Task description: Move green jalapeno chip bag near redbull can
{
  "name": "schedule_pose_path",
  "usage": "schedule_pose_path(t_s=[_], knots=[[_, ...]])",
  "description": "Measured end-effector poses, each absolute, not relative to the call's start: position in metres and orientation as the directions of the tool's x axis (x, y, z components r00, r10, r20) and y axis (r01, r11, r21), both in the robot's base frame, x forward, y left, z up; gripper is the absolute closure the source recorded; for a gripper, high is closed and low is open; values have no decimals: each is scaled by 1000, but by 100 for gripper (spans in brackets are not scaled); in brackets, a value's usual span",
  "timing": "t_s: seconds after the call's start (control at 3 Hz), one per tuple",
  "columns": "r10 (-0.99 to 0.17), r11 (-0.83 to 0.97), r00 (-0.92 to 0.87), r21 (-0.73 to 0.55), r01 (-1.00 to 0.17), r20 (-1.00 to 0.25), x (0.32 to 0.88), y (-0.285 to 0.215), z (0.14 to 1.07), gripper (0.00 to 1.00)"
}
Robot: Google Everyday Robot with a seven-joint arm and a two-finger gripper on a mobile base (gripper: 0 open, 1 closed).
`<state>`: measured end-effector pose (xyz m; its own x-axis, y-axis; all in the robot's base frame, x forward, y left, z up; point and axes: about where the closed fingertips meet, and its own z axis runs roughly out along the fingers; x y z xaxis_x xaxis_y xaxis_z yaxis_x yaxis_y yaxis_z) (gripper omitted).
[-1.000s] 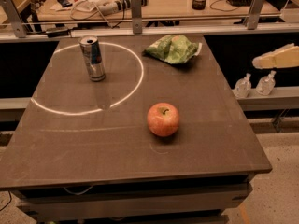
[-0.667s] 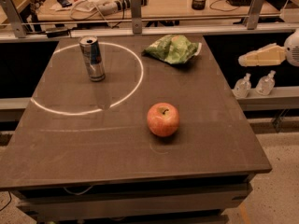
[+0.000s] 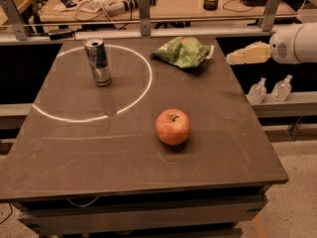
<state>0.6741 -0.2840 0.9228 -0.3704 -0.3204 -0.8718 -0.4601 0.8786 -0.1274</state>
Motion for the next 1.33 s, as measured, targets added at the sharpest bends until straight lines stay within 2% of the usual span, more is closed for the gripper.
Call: schedule_pose_path(t_s=[0.67, 1.33], knots=[[-332, 788, -360, -47, -613, -872, 694, -211, 907, 0], [-365, 735, -342, -43, -676, -866, 705, -161, 878, 0]])
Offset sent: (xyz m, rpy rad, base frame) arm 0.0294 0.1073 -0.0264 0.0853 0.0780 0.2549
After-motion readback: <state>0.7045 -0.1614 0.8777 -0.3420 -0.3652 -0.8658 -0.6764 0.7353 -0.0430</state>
